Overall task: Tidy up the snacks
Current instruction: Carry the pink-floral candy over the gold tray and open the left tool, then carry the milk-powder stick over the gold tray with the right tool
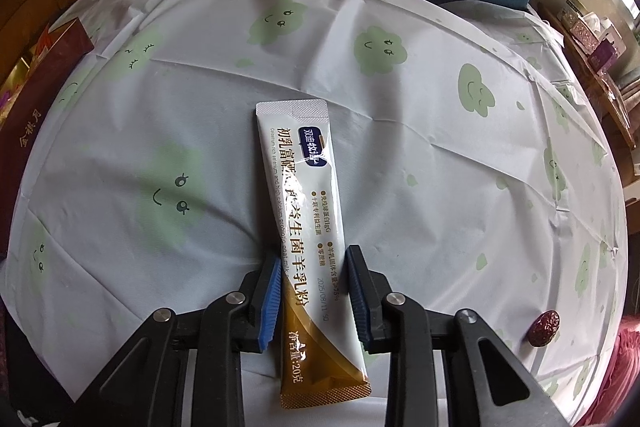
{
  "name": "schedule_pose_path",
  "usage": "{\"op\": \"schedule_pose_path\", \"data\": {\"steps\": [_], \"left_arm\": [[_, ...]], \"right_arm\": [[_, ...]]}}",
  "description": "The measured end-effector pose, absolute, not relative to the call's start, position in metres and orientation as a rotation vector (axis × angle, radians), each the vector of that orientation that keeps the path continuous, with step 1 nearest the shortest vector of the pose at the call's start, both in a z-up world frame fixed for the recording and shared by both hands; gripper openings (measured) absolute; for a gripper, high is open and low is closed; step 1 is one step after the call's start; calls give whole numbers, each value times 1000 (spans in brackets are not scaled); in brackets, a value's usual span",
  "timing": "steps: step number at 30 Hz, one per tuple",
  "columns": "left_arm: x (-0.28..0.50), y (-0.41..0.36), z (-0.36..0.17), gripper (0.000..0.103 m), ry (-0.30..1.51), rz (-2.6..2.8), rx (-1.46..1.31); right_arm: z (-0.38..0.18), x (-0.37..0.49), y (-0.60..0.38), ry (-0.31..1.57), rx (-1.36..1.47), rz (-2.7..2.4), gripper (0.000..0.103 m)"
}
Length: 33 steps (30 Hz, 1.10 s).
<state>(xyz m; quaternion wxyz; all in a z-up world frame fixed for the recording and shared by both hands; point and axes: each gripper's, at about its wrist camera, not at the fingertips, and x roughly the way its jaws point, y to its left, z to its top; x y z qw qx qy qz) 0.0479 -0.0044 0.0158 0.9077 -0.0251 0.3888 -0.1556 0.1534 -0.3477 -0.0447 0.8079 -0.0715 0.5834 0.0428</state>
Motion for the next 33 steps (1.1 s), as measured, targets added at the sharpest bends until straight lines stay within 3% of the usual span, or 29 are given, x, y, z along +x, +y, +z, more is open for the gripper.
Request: {"op": "schedule_pose_path", "data": {"steps": [22,33], "left_arm": [[41,28,5,26,840,-190,-119],[43,44,3,29,841,-142,-154]], "right_arm": [[-41,177,-351,1330,-36,23,29],[-24,186,-313,1272,70,110,29]]}}
